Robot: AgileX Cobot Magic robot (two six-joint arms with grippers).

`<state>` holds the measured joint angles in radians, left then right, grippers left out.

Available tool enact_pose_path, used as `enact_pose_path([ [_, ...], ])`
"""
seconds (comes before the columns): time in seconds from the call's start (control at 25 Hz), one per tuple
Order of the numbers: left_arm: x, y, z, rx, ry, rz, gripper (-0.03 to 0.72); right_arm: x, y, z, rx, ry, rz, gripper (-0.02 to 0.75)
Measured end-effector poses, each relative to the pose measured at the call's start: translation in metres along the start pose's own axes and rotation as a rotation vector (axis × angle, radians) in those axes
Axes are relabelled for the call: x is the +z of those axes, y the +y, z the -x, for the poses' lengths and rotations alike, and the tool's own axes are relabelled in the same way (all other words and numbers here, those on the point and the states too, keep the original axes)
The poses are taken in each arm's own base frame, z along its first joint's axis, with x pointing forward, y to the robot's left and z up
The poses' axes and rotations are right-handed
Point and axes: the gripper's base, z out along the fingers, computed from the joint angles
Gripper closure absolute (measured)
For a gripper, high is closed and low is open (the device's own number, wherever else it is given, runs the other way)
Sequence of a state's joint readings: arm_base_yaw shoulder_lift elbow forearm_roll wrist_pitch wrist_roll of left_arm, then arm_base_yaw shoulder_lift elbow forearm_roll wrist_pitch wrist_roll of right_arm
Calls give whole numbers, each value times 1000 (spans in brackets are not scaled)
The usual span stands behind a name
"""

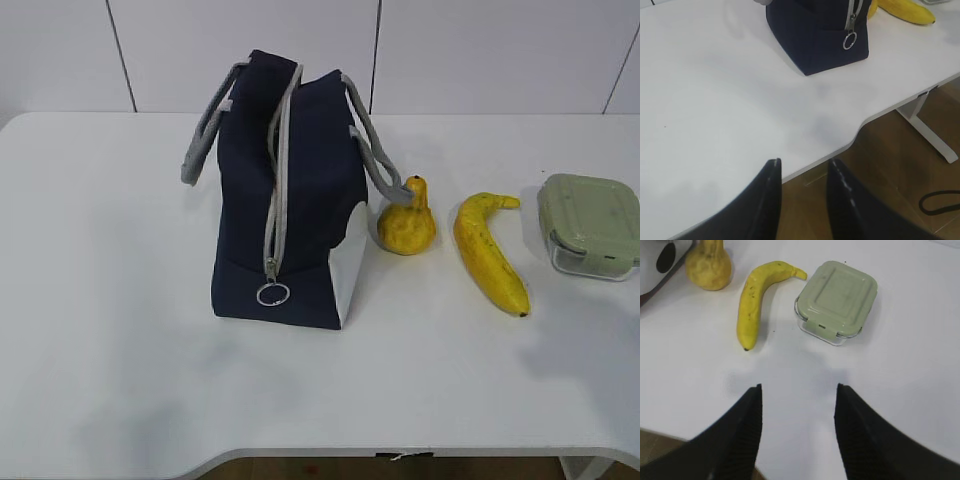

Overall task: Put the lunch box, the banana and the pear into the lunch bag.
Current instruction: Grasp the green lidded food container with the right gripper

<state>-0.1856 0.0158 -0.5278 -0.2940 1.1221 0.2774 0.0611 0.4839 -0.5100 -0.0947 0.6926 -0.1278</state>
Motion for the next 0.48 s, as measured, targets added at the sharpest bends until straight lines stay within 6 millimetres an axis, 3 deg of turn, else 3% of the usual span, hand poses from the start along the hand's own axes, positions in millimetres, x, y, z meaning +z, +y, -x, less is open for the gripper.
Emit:
enact_pose_path([
  [0.28, 0, 0, 0, 0, 0, -1, 452, 38, -5, 13, 55, 84, -38, 351],
  [0.48, 0, 0, 0, 0, -2, 0, 450, 59, -11, 33, 122, 133, -66, 324],
])
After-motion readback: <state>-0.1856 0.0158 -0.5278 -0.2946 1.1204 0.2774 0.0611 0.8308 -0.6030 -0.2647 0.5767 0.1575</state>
